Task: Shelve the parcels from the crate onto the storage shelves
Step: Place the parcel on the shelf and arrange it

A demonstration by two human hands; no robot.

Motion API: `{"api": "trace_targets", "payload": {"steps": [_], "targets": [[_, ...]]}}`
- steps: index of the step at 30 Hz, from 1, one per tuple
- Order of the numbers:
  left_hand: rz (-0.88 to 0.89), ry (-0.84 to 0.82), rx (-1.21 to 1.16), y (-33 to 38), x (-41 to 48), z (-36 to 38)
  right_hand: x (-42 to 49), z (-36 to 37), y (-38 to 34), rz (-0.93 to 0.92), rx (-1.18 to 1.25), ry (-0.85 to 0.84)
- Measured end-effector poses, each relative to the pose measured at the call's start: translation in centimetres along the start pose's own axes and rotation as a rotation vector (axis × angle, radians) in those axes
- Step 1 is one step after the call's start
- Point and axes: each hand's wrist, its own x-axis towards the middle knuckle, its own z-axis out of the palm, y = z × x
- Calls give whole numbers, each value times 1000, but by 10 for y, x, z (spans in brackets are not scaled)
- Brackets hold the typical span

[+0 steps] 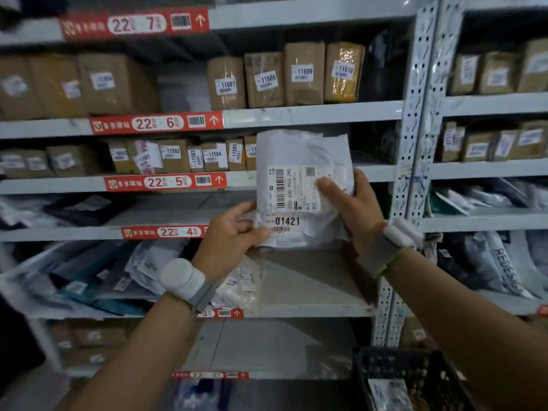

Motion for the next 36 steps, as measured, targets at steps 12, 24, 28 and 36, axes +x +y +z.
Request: {"api": "trace_targets", "payload": {"steps": [12,24,28,36], "targets": [[58,-15,14,13,-14,-6,-7,10,-9,-56,-41,8],[-136,234,-356,-43,-35,-7,-50,54,59,117,-439,-64],[-241,311,-362,-67,-36,-32,-50,73,83,123,-672,-196],[-281,442,-228,-104,-20,-125,-14,150,164,17,-812,-499]]}}
